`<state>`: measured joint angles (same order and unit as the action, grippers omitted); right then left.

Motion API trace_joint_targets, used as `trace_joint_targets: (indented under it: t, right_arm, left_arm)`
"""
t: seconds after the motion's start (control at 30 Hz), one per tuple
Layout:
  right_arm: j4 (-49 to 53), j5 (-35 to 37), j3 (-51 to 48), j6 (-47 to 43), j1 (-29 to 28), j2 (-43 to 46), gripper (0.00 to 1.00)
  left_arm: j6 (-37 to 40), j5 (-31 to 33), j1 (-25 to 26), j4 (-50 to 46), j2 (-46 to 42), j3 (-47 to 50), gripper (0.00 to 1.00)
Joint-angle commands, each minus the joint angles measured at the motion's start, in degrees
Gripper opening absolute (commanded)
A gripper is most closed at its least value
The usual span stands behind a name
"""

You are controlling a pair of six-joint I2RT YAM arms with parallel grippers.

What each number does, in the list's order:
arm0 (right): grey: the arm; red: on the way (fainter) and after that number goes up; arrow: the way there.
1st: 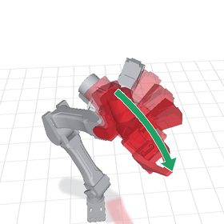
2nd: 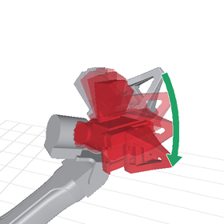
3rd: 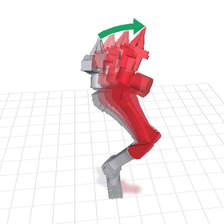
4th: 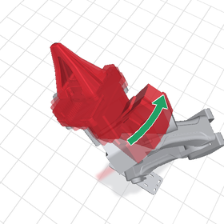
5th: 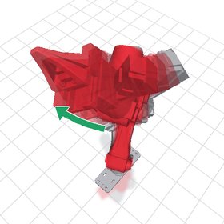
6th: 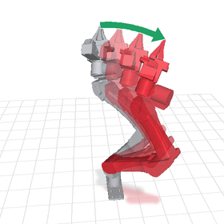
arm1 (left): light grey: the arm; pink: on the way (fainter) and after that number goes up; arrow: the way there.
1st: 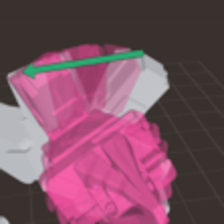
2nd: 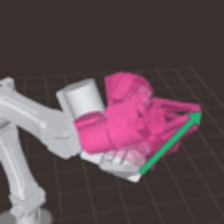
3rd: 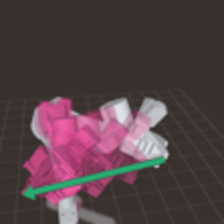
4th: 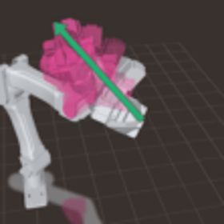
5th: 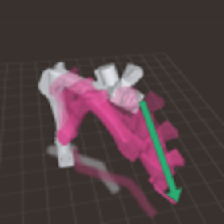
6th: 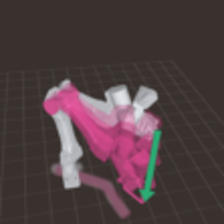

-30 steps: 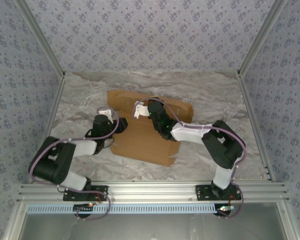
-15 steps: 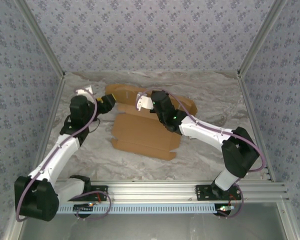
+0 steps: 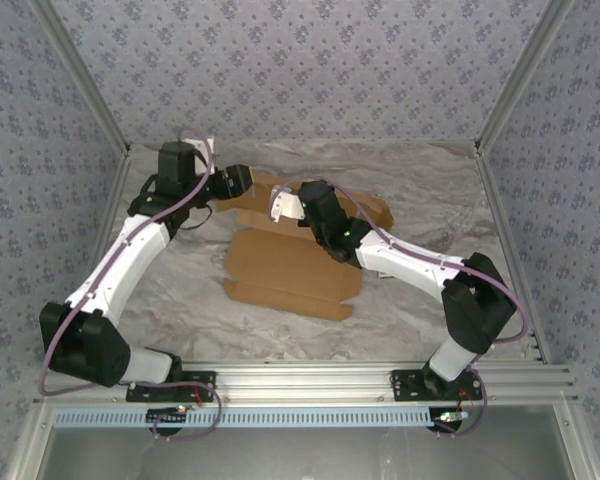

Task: Fold the paper box

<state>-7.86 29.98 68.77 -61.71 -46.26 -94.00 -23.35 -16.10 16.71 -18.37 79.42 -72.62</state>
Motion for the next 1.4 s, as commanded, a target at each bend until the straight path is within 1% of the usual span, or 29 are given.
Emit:
trace_joint_targets:
  t: [0.0,0.17,0.27,0.6,0.87,0.97,1.0,1.23,1.3,1.37]
  right_arm:
    - [0.1,1.2,2.2,0.1,-0.4,-0.5,0.0]
    - [-0.1,1.2,2.2,-0.1,-0.4,-0.6,0.0]
    - [-0.4,1.2,2.2,-0.2,-0.4,-0.7,0.0]
    - [-1.4,1.0,2.3,0.0,-0.6,-1.0,0.0]
    - [-2.6,1.1,2.2,0.3,-1.1,-1.5,0.0]
    - [-3.3,1.6,2.1,0.1,-1.2,-1.8,0.0]
    - [-3.4,1.6,2.1,0.1,-1.1,-1.8,0.0]
    - [-3.3,1.7,1.7,-0.1,-1.0,-1.4,0.0]
    - [-3.2,1.6,1.5,0.0,-0.9,-1.3,0.0]
    - [-3.2,1.5,1.4,0.1,-1.0,-1.3,0.0]
  left_arm:
    - [3.7,-0.7,0.4,-5.3,3.0,-4.7,0.67]
    - [4.1,-2.0,0.9,-6.9,6.7,-8.2,0.63]
    - [3.2,-3.6,0.9,-6.6,7.7,-8.5,0.6]
    - [-1.9,-8.7,1.0,-1.1,9.4,-7.3,0.53]
    - [-4.5,-10.5,1.2,1.9,10.5,-6.2,0.44]
    - [-4.8,-10.0,1.2,2.1,10.5,-6.0,0.45]
    - [-4.7,-9.3,1.2,1.6,10.3,-6.0,0.47]
    - [-1.7,-1.6,1.2,-2.7,8.1,-6.0,0.57]
    - [-0.6,0.1,1.2,-3.9,7.6,-6.0,0.59]
    - [-0.1,0.9,1.2,-4.6,7.1,-5.7,0.6]
